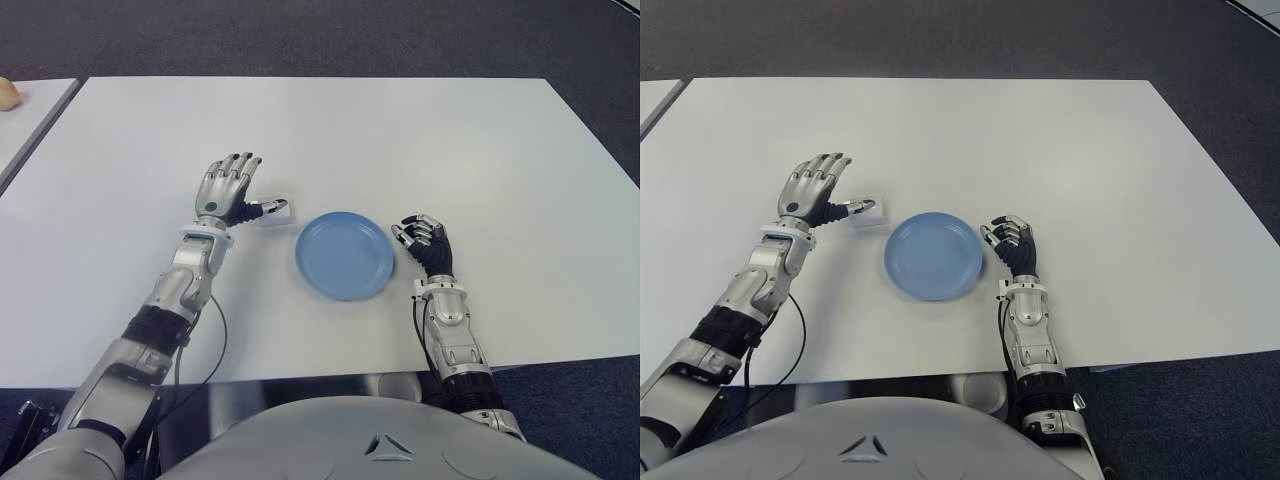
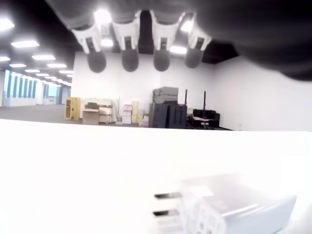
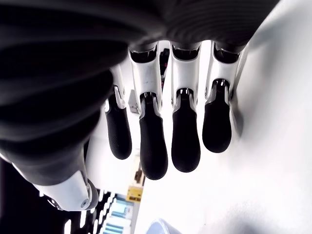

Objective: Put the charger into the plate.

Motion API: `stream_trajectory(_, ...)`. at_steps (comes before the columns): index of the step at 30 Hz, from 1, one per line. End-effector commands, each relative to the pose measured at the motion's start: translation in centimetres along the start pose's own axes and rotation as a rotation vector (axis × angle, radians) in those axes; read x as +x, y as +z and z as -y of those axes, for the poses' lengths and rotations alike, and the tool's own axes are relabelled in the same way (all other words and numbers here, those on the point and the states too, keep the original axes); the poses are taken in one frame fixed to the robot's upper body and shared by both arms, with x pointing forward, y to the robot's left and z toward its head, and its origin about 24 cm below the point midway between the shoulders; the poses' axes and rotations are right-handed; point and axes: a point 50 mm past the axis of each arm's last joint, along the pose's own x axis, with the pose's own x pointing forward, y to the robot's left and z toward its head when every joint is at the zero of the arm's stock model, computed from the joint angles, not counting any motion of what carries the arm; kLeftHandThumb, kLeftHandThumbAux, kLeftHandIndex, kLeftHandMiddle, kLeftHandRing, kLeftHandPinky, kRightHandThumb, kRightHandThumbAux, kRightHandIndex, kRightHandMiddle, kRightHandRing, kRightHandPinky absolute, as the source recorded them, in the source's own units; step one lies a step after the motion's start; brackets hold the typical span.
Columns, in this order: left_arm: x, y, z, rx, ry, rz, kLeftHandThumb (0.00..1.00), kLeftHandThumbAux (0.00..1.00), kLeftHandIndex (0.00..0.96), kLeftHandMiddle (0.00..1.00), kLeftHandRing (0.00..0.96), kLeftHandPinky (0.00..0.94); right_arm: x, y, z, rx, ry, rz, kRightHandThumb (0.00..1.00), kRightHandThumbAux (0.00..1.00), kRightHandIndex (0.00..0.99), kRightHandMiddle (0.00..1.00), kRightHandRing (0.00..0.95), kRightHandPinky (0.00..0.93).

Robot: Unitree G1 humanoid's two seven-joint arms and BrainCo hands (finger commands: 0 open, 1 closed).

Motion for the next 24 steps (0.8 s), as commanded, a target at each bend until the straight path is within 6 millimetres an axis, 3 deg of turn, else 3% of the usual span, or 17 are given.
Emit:
stream_trajectory(1,0.4,-0.4,0.9,0.066,-0.087,0.006,0.49,0.119,0.0,0.0,0.0,0.0,-0.3,-0.6,0.1,0.0,-0.005,-0.025,0.705,0.73,0.43,0.628,0.638,0.636)
stream_trajectory(24,0.7,-0.4,2.3,0.135,-0.207,0.068,0.499,0.13,0.0,0.0,0.0,0.0,-0.3,-0.7,-0.1,-0.001,-0.015,-0.023,0.705,0.729,0.431,0.63,0.636,0.626)
